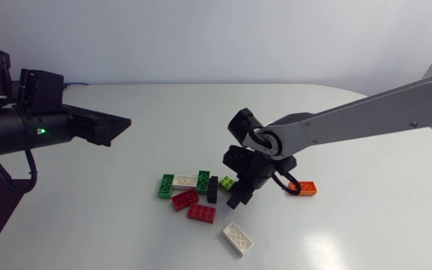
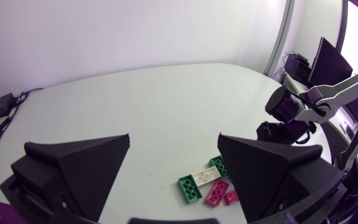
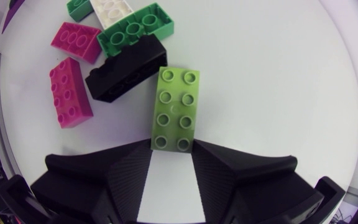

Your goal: Sort duplo bricks by size, large to the right and small to the left

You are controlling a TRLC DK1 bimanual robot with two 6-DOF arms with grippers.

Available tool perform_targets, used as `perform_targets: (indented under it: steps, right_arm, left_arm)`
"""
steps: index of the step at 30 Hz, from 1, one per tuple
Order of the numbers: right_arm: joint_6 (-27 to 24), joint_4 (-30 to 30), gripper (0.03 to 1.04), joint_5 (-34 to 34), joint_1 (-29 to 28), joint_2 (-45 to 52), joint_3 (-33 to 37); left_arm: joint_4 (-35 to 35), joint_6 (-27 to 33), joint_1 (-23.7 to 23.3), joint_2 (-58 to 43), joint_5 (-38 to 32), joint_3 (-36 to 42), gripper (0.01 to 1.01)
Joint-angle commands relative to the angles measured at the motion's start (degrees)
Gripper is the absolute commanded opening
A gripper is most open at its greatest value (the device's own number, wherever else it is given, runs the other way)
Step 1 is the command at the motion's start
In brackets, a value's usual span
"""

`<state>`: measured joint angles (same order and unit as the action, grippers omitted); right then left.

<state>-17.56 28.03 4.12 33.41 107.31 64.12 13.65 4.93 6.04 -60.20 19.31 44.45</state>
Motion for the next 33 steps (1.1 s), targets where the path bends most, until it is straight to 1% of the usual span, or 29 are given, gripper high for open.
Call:
perform_targets:
  steps: [1, 6, 12, 16, 18, 19, 20, 21, 22, 27, 29, 30, 32, 33]
  right_arm:
    - [-0.7, -0.2, 0.24, -0.2, -1.5, -2.3, -2.5]
    - [-1.9, 0.0, 0.24, 0.7, -6.6, -5.6, -5.6]
    - [-2.8, 0.7, 0.24, 0.9, -11.3, -9.8, -8.8]
    - [-4.8, 0.9, 0.24, 2.4, -17.6, -12.1, -11.6]
    - [-5.1, 0.6, 0.26, 3.0, -19.2, -11.9, -12.6]
    - [-5.1, 0.6, 0.40, 3.0, -19.8, -11.8, -12.8]
    - [-4.9, 0.8, 0.66, 3.1, -20.3, -11.9, -12.8]
    - [-4.7, 1.0, 0.97, 3.0, -20.7, -12.0, -12.8]
    - [-4.6, 1.1, 1.00, 3.0, -21.0, -12.4, -12.7]
    - [-3.7, 1.1, 1.00, 3.1, -22.0, -15.5, -12.1]
    - [-3.1, 1.4, 1.00, 3.3, -22.2, -17.3, -11.6]
    - [-2.8, 1.6, 1.00, 3.4, -22.2, -18.1, -11.5]
    - [-2.7, 2.2, 1.00, 3.9, -22.1, -19.6, -11.5]
    - [-2.6, 2.3, 1.00, 3.9, -22.1, -20.2, -11.6]
  left_arm:
    - [-0.3, 0.7, -0.3, 0.6, 0.1, -1.6, 0.985]
    - [-0.5, 0.8, -0.4, 0.4, 0.1, -1.9, 0.985]
    - [-1.0, 0.6, -0.3, -0.2, 0.1, -2.1, 0.985]
    - [-1.5, 1.0, -0.1, -0.7, 0.1, -2.9, 0.985]
    - [-2.3, 1.2, 0.5, -2.6, -0.1, -3.4, 0.985]
    - [-2.7, 1.3, 0.6, -3.5, -0.1, -3.6, 0.985]
    - [-2.9, 1.4, 0.5, -4.1, -0.1, -3.7, 0.985]
    - [-3.4, 1.8, 0.2, -4.7, -0.2, -3.9, 0.985]
    - [-4.2, 2.0, -0.3, -5.6, -0.8, -4.1, 0.985]
    - [-4.2, 2.1, -4.2, -12.4, -6.2, -2.7, 0.984]
    - [-4.2, 1.0, -4.5, -15.4, -12.5, -2.6, 0.984]
    - [-4.2, 1.0, -4.5, -16.5, -14.3, -2.7, 0.984]
    - [-4.0, 1.4, -5.1, -17.8, -16.1, -3.1, 0.985]
    - [-3.9, 3.0, -5.2, -17.8, -16.1, -3.7, 0.985]
